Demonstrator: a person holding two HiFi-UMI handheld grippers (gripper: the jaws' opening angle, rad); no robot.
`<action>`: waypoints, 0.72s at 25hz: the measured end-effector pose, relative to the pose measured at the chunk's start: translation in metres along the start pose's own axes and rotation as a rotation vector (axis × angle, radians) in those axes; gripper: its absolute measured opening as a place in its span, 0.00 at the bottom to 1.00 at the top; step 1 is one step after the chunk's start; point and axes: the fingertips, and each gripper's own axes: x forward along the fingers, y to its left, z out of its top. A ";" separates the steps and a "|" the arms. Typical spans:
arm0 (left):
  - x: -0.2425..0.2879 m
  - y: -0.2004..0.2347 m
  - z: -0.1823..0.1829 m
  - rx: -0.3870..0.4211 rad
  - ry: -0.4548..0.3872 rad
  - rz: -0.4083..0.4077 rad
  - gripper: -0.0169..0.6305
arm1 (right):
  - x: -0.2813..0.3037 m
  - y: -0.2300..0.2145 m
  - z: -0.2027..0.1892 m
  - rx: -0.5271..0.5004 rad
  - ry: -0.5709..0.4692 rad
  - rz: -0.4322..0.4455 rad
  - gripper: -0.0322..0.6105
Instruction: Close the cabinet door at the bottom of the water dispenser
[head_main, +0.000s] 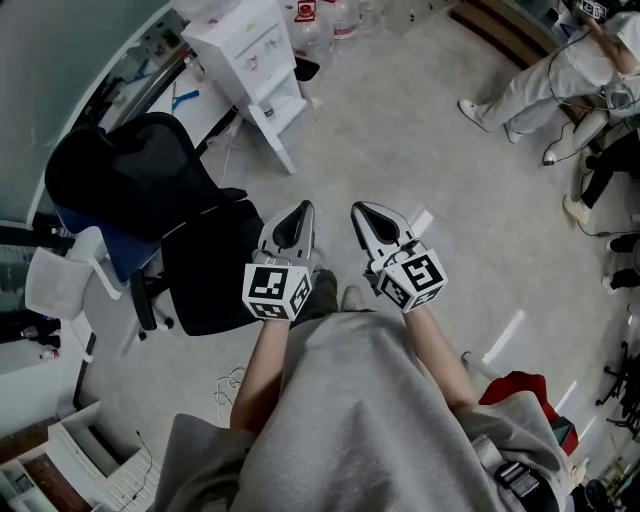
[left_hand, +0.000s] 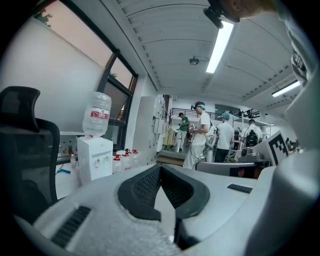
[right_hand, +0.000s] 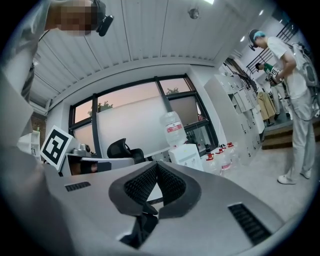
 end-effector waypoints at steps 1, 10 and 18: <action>0.005 0.006 0.000 -0.007 -0.001 0.002 0.04 | 0.006 -0.003 -0.001 -0.001 0.005 -0.002 0.07; 0.055 0.067 -0.005 -0.064 0.024 -0.023 0.04 | 0.075 -0.026 -0.005 0.008 0.052 -0.031 0.07; 0.082 0.128 -0.004 -0.113 0.049 -0.046 0.04 | 0.136 -0.038 -0.008 0.012 0.108 -0.074 0.07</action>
